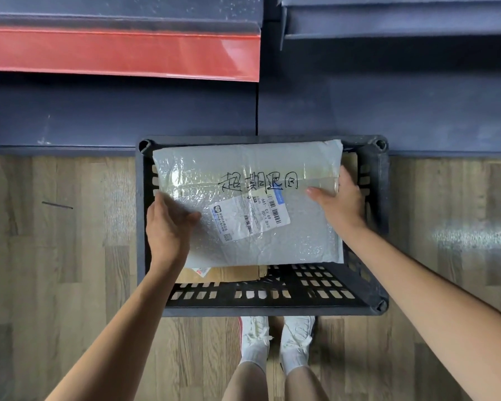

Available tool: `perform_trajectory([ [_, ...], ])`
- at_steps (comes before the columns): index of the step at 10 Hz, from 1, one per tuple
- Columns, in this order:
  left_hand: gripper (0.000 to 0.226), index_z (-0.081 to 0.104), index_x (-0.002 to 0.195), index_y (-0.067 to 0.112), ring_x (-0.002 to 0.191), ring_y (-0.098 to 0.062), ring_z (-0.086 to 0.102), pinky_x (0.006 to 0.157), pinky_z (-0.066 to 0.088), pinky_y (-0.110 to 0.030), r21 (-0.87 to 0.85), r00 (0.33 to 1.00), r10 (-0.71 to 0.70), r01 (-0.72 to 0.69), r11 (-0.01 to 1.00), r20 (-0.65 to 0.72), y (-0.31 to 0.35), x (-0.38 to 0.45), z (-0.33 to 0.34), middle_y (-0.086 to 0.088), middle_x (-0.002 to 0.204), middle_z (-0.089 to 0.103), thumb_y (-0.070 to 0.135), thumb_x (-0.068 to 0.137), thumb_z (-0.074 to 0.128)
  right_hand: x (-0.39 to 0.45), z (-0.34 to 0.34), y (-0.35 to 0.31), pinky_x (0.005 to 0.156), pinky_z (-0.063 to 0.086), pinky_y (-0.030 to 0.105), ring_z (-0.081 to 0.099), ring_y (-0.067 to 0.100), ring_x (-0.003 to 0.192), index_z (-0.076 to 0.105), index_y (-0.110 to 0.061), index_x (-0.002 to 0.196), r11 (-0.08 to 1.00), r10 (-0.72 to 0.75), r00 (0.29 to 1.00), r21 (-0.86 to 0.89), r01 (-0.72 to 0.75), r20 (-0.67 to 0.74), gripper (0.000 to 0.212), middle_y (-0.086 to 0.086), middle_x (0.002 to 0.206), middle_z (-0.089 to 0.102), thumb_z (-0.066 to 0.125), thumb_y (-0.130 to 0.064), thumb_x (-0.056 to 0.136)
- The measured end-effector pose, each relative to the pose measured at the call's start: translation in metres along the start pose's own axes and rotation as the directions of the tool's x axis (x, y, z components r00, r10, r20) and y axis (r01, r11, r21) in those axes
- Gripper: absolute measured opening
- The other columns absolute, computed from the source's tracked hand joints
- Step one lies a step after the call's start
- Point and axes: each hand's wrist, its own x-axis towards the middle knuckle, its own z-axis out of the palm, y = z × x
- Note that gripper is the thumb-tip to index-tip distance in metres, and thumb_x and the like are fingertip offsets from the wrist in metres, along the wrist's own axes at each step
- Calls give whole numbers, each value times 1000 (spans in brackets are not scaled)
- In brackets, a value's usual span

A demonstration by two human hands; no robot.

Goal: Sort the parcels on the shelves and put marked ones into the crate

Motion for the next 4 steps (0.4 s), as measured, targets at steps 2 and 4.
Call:
perform_trajectory([
  [2,33,47,85,12,78,-20,49,67,35,-30,11,998,-32,32,999,57,3,5,-4,-4,85,55,20,72,76,-3,-4,0,97,46,45,55,21,114,38,-11,136,1000,23,1000,16,-23,4,71,6,125,59,73,-20,75],
  [4,44,49,106,6,98,-19,49,82,37,-29,40,999,13,-15,999,53,20,-2,-23,0,105,53,22,75,74,-20,-14,-4,101,43,43,51,21,119,38,-5,135,1000,21,999,5,-21,-29,67,9,130,54,71,-20,78],
])
